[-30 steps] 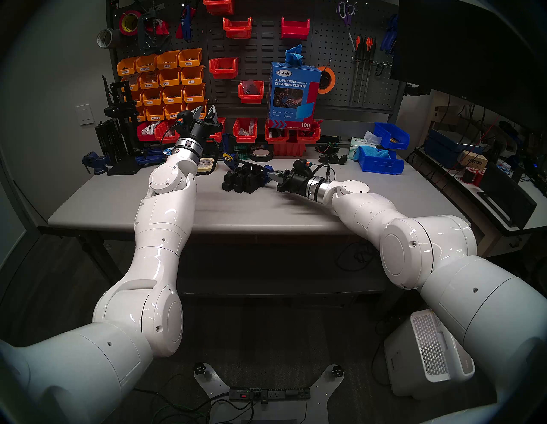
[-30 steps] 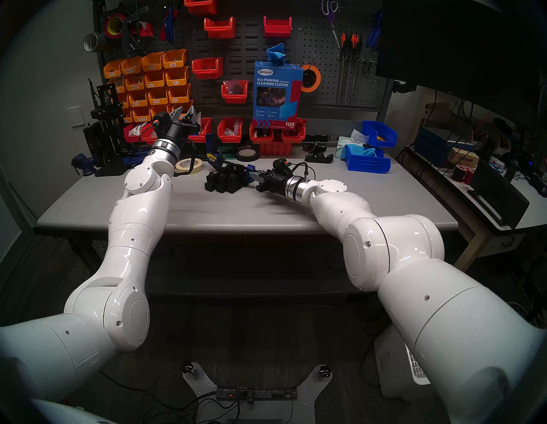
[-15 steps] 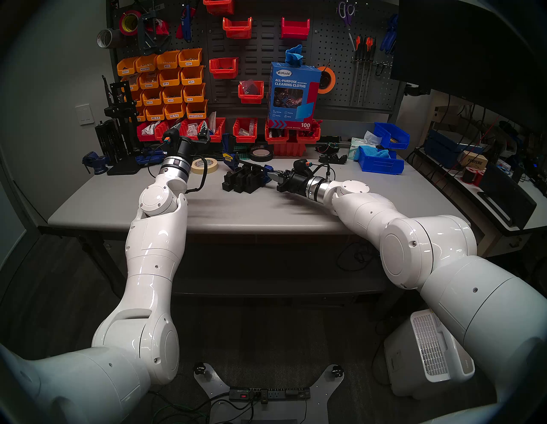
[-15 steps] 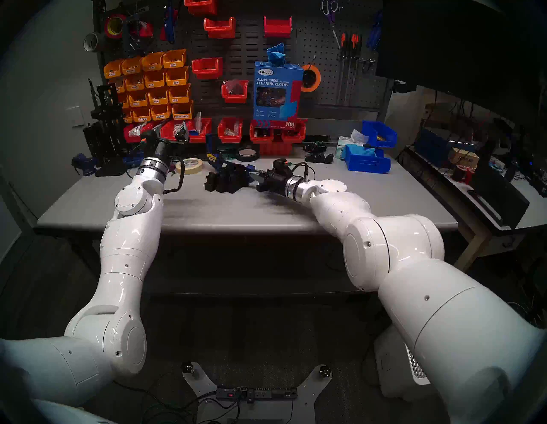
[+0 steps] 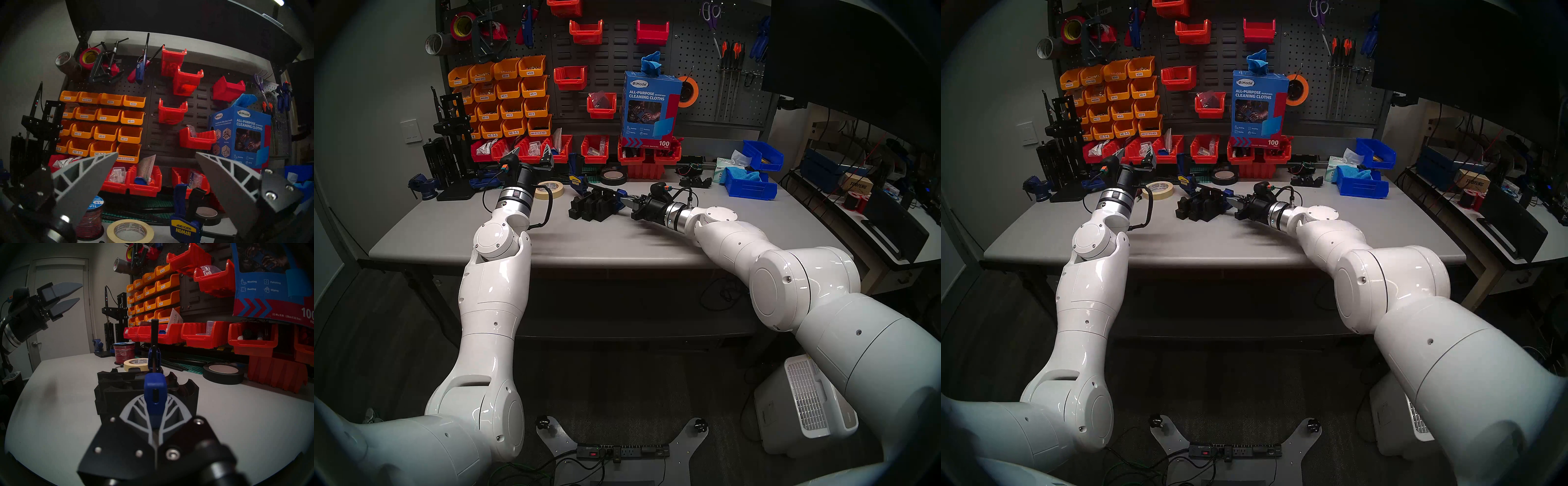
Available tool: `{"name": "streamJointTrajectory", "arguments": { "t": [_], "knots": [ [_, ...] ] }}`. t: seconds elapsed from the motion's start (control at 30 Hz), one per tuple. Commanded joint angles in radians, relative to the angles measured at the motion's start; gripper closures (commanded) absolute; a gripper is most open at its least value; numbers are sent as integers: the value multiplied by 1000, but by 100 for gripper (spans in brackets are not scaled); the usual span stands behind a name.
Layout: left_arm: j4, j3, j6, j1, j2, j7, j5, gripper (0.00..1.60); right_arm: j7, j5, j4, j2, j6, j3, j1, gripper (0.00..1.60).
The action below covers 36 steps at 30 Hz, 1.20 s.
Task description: Clamp the two 3D printed pieces together with the clamp
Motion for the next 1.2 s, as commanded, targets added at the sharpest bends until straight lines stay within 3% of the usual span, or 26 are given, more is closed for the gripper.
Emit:
{"name": "streamJointTrajectory", "arguments": {
  "t": [0.0, 0.1, 0.13, 0.17, 0.23, 0.27, 0.3, 1.17],
  "knots": [
    [-96, 6, 22, 10, -10, 7, 1, 0, 3, 3, -31, -3, -2, 3, 44, 160],
    [-121, 7, 44, 23, -12, 17, 4, 0, 4, 3, -31, -4, -1, 3, 44, 160],
    [-127, 7, 49, 26, -13, 19, 4, 0, 4, 3, -31, -3, -2, 3, 44, 121],
    [-127, 7, 49, 26, -13, 19, 4, 0, 4, 3, -31, -3, -2, 3, 44, 121],
    [-139, 8, 60, 32, -14, 24, 5, 0, 5, 3, -31, -4, -1, 3, 44, 90],
    [-147, 8, 68, 36, -15, 27, 6, 0, 6, 3, -31, -4, -1, 2, 45, 55],
    [-158, 9, 80, 41, -16, 31, 7, 0, 7, 2, -31, -4, -1, 2, 45, 0],
    [-253, 12, 213, 73, -12, 78, 13, 0, 29, -4, -40, -1, -1, -3, 64, 0]
  ]
}}
